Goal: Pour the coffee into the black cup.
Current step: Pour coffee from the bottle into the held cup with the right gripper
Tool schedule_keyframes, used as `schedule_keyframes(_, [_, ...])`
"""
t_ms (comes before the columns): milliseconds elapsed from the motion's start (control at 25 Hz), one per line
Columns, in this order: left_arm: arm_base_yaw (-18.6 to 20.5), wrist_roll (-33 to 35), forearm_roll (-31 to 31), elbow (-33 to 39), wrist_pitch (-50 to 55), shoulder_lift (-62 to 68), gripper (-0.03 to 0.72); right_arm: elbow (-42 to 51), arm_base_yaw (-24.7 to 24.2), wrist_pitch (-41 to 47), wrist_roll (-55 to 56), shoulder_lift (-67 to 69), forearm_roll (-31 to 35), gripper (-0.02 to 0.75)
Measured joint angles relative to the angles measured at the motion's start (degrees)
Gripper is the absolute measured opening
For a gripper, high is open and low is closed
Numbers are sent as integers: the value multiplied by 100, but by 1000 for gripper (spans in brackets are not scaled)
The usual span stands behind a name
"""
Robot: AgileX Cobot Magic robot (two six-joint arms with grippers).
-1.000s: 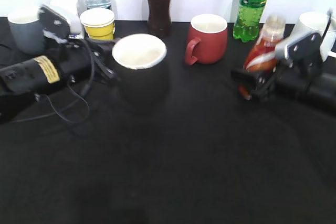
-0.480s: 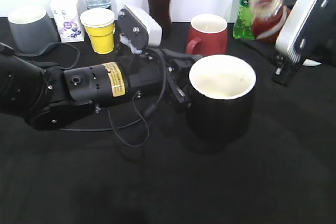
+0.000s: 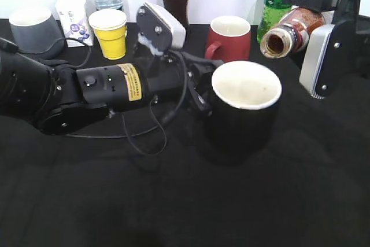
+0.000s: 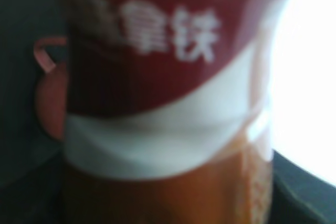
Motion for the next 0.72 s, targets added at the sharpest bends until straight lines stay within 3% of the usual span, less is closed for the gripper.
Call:
schedule_keyframes(120, [-27,0,354,0,-7,0,45,0,0,0,-182,0,0,533])
schedule_keyframes(720, [-54,0,379,-4,-20,0,45,0,0,-313,-836,0,23,533])
